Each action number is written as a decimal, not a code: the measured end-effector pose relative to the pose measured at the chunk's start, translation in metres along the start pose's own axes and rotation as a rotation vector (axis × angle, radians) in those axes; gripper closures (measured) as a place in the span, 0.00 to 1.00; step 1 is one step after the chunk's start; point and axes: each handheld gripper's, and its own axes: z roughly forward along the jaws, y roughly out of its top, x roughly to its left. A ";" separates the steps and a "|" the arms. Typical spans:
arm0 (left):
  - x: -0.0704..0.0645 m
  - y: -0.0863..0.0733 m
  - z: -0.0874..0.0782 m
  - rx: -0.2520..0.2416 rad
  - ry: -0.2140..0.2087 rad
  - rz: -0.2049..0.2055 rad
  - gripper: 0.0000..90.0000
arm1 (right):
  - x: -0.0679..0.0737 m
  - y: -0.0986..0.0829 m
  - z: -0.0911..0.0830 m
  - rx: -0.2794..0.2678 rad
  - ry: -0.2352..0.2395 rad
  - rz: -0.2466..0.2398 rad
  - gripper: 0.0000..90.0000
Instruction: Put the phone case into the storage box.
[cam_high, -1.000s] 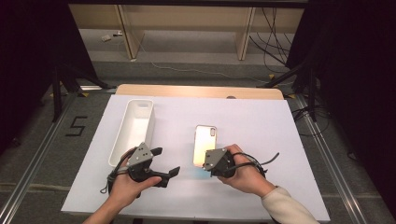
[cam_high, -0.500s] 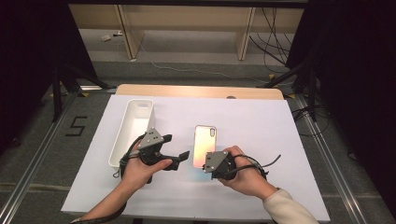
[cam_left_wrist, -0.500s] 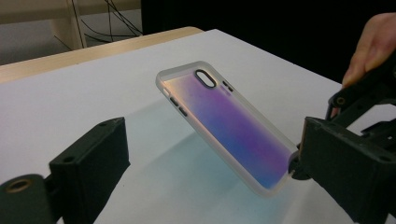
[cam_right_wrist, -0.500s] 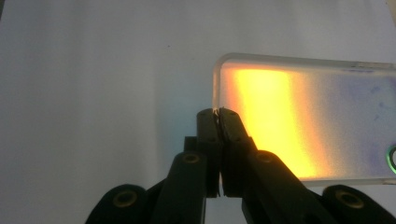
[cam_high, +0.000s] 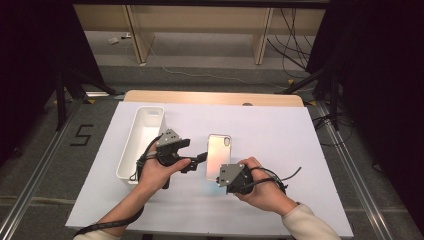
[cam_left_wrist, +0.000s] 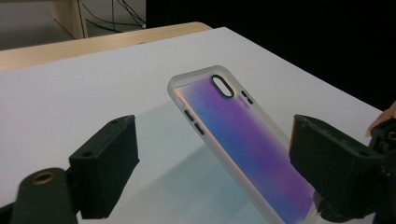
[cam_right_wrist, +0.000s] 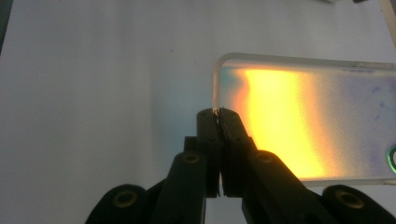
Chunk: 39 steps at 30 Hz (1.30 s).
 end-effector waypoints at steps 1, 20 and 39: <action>0.000 0.000 0.001 0.006 -0.003 0.004 0.17 | 0.000 0.000 0.000 -0.001 0.002 0.000 0.99; 0.007 0.000 0.023 0.049 -0.032 -0.084 0.32 | 0.005 0.008 -0.001 -0.006 0.001 -0.029 0.99; 0.018 -0.001 0.031 0.053 -0.075 -0.228 0.57 | 0.010 0.015 -0.001 -0.012 -0.019 -0.064 0.99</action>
